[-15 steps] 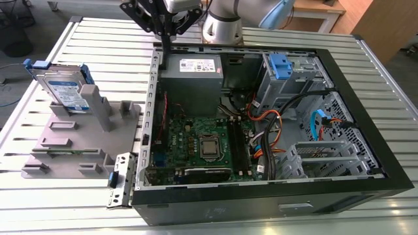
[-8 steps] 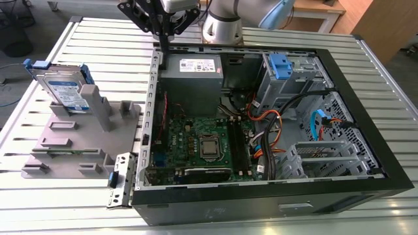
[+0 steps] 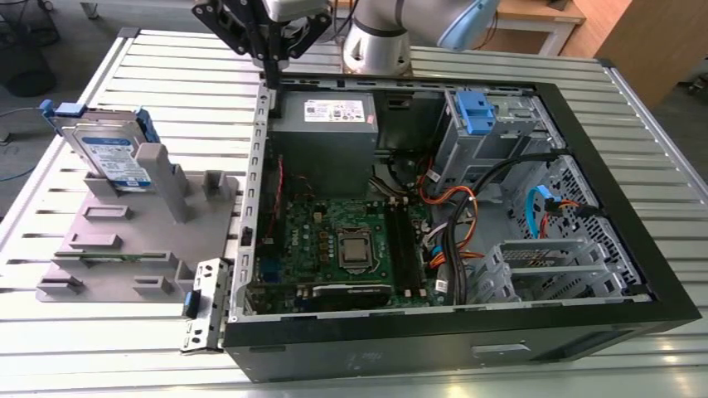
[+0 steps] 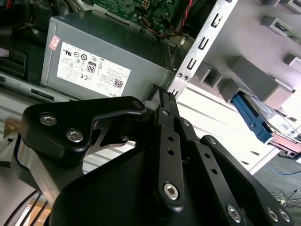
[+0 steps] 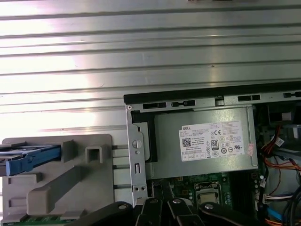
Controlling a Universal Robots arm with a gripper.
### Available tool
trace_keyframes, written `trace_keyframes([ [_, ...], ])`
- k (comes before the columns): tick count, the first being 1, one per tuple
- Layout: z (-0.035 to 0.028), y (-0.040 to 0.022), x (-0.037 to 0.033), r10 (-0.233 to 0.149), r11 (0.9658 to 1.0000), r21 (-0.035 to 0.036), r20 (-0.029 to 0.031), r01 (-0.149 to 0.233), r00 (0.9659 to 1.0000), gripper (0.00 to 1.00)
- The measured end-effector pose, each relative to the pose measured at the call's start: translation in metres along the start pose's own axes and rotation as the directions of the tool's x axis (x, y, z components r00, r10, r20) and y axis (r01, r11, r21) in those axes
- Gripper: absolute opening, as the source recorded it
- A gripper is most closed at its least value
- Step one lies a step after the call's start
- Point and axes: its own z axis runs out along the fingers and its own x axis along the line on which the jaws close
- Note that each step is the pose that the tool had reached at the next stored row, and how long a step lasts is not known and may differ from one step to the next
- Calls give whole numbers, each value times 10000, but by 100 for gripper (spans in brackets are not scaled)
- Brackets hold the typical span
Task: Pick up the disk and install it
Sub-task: 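Reach for the disk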
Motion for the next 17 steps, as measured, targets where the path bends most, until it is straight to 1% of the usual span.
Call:
trace_keyframes([
  [9, -2, -8, 111, 1, 10000, -1, 4, -1, 10000, 11],
  [17, -5, -18, 241, 1, 10000, 0, 10, -1, 10000, 11],
])
